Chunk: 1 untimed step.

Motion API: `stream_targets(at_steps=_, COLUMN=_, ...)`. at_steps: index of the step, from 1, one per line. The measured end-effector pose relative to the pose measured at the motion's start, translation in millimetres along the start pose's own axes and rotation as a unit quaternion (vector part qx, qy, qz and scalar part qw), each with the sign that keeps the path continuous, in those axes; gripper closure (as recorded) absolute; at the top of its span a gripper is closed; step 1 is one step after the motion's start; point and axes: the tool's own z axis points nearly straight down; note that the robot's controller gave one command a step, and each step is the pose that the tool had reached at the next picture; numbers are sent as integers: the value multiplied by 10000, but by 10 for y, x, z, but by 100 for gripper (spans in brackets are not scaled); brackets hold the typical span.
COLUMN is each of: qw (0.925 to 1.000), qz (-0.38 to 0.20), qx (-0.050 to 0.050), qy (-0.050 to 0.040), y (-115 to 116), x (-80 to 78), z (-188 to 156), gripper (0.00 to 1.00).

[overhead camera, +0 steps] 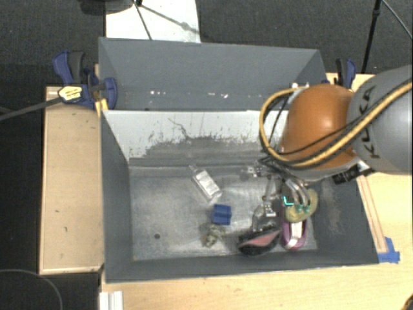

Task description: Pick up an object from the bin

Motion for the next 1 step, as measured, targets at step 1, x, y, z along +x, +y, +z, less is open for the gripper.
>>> stream_targets(at_steps=1, qw=9989, qz=477, qx=-3, qy=-24, y=44, x=132, z=1018, gripper=0)
